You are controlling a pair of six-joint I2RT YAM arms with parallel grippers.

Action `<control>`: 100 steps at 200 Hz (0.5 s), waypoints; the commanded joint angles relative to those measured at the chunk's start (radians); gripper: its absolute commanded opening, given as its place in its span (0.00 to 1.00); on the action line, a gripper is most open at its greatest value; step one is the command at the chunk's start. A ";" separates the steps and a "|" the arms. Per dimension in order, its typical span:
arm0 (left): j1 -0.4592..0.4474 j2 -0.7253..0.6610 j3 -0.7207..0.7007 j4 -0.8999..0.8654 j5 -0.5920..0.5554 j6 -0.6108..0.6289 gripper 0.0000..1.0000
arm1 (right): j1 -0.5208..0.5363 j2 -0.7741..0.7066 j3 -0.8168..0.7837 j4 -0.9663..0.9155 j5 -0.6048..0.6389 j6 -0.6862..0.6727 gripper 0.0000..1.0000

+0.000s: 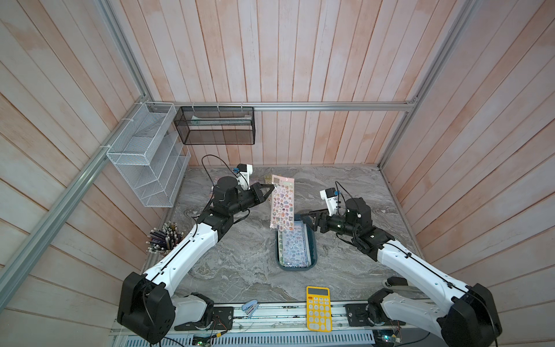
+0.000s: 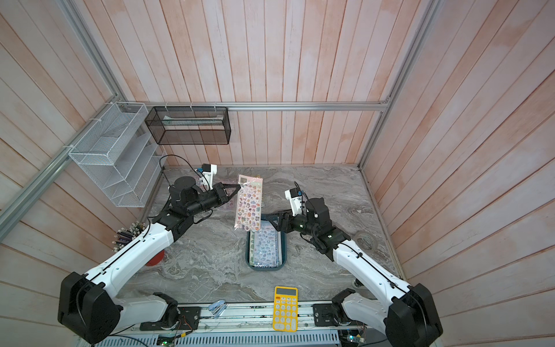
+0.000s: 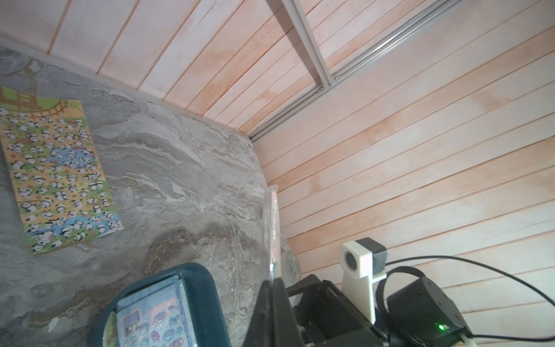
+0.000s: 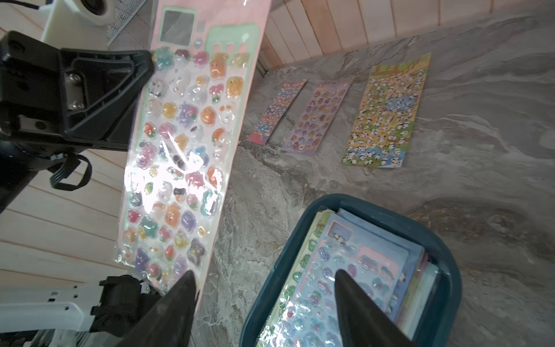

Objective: Take the stickers out of the storage box
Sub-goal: Pick up the sticker from the storage box.

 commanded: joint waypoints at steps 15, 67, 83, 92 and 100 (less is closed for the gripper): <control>-0.002 -0.026 -0.040 0.089 0.057 -0.051 0.00 | -0.003 0.066 0.057 0.110 -0.132 0.056 0.69; -0.002 -0.018 -0.055 0.109 0.049 -0.063 0.00 | 0.004 0.158 0.088 0.249 -0.223 0.125 0.54; -0.002 -0.010 -0.051 0.108 0.051 -0.065 0.00 | 0.009 0.175 0.099 0.263 -0.231 0.132 0.46; -0.002 -0.009 -0.052 0.110 0.050 -0.064 0.00 | 0.011 0.180 0.104 0.267 -0.234 0.133 0.43; -0.002 -0.007 -0.053 0.108 0.050 -0.062 0.00 | 0.011 0.184 0.106 0.272 -0.236 0.133 0.33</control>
